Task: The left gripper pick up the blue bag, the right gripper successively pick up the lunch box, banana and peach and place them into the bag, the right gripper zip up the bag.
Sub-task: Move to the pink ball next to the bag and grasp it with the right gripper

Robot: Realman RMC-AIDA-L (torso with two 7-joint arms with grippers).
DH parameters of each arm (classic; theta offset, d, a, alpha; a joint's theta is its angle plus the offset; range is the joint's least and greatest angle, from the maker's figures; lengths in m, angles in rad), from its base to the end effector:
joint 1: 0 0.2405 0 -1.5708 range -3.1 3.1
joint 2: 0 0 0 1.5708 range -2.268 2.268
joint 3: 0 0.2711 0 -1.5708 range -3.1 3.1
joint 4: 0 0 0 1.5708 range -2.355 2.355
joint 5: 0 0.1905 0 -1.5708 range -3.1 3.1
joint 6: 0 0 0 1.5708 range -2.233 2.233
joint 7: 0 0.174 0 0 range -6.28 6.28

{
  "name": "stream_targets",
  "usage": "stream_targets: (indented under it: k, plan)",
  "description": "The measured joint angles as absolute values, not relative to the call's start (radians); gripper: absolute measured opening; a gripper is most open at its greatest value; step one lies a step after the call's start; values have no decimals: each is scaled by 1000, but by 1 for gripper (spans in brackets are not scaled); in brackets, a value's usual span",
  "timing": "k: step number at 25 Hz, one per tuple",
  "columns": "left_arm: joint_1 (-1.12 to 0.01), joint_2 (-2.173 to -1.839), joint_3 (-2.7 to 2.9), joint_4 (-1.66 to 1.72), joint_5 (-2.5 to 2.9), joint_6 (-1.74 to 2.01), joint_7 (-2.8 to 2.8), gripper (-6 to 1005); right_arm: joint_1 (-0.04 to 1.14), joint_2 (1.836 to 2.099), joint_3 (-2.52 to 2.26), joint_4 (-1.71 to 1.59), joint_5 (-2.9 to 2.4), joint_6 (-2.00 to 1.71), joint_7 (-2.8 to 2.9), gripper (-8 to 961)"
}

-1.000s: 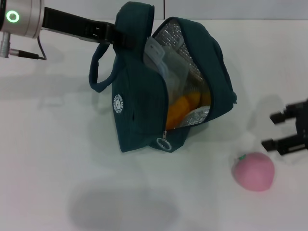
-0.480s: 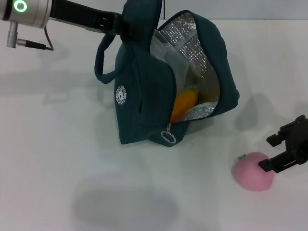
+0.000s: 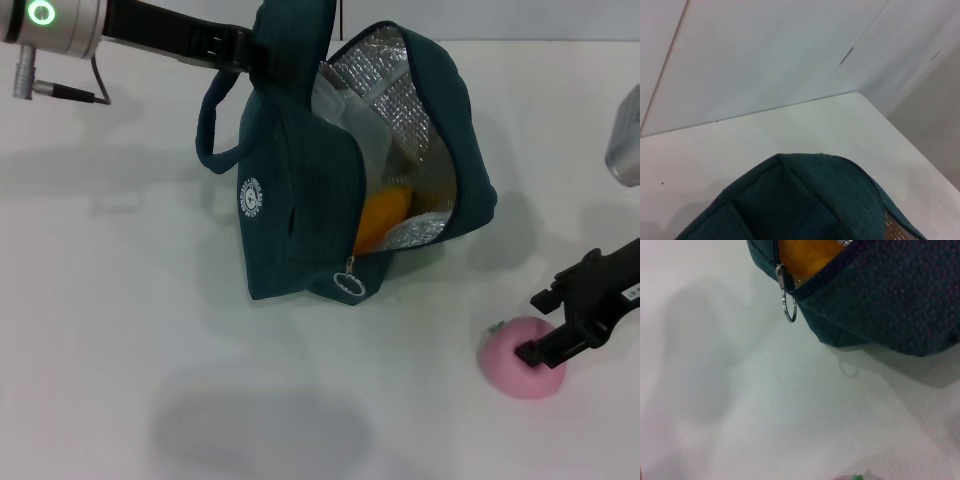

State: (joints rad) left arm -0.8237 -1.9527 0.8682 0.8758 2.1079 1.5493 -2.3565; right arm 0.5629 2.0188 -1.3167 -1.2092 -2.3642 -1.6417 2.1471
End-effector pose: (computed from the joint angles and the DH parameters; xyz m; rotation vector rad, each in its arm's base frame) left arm -0.1562 0.4143 0.0171 -2.6822 -1.2388 -0.4313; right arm 0.2312 0.3227 -0.0327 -2.9445 0.7004 -0.4142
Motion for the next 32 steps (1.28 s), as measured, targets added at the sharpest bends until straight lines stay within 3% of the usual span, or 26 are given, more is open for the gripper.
stream_targets:
  k: [6, 14, 23, 25, 26, 29, 32]
  plan:
    - [-825, -1951, 868, 876, 2108, 1549, -2355, 48, 583, 2015, -1324, -1177, -2365, -1642, 2144, 750]
    - [-825, -1951, 868, 876, 2108, 1548, -2355, 48, 603, 2010, -1284, -1116, -2376, -1633, 2123, 394]
    - [-819, -1952, 868, 876, 2107, 1548, -2355, 48, 576, 2006, -982, -1091, -2274, -1658, 2044, 267]
    - [-818, -1952, 868, 876, 2107, 1548, -2355, 48, 576, 1980, -866, -1019, -2153, -1724, 1982, 229]
    - [-818, -1953, 868, 876, 2107, 1548, -2355, 48, 589, 1938, -807, -919, -2028, -1818, 1922, 209]
    - [-817, -1954, 868, 876, 2107, 1548, -2355, 48, 607, 1889, -791, -809, -1906, -1899, 1861, 152]
    - [-818, -1954, 868, 876, 2107, 1548, -2355, 48, 619, 1873, -795, -764, -1891, -1887, 1834, 90]
